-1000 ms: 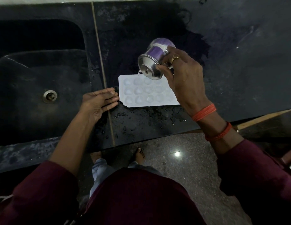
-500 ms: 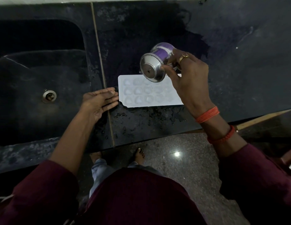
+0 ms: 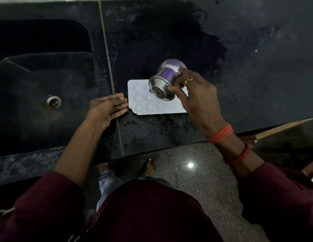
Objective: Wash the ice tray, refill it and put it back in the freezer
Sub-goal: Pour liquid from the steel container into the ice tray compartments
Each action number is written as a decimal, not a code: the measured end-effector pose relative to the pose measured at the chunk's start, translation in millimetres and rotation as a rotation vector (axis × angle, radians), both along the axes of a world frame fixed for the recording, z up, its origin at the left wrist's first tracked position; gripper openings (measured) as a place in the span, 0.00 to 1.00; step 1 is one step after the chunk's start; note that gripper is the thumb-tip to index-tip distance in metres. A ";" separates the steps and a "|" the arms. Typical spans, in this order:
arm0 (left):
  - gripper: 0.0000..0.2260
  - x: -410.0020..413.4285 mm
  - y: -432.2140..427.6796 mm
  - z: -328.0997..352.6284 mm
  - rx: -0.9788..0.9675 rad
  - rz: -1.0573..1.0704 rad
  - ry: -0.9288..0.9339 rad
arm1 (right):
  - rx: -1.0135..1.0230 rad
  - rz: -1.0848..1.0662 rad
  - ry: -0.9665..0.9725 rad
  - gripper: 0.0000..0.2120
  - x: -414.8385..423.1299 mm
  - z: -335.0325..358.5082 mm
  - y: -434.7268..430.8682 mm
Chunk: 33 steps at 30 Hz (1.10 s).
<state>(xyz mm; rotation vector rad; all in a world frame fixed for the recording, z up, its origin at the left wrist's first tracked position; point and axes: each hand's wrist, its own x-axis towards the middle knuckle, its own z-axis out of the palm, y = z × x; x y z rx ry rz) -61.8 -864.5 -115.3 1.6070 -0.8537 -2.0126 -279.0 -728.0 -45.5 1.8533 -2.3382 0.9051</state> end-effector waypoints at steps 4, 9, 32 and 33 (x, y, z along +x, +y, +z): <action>0.03 0.0 0.7 0.2 0.000 0.000 -0.002 | -0.019 0.005 0.016 0.10 0.3 -3.0 0.7; 0.02 -0.6 1.2 1.3 -0.010 -0.004 -0.002 | -0.053 0.016 0.042 0.10 -0.4 -3.8 1.4; 0.02 0.0 3.4 -0.2 0.007 0.003 -0.022 | -0.083 0.032 0.144 0.16 -2.1 -5.7 1.5; 0.02 0.2 3.2 -0.6 0.007 0.004 -0.022 | -0.085 0.032 0.147 0.16 -1.8 -5.5 1.6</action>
